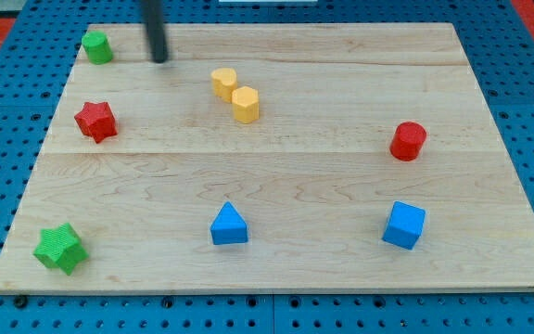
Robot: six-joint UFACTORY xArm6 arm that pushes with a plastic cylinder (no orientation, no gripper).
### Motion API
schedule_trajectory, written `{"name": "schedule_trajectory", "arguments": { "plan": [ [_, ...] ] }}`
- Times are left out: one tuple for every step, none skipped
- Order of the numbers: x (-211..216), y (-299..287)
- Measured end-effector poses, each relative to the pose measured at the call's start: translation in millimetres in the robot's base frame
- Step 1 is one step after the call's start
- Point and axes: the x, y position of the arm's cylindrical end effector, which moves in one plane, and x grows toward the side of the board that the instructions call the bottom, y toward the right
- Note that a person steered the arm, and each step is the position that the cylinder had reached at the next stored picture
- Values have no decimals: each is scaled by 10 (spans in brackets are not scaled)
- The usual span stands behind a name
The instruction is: Push the red star slightly upwards
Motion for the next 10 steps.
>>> {"name": "schedule_trajectory", "arguments": {
  "plan": [
    [869,-453],
    [1226,20],
    [1366,6],
    [1591,-510],
    [2155,402],
    [1982,882],
    [2164,475],
    [2302,145],
    [1833,369],
    [1726,737]
  ]
}}
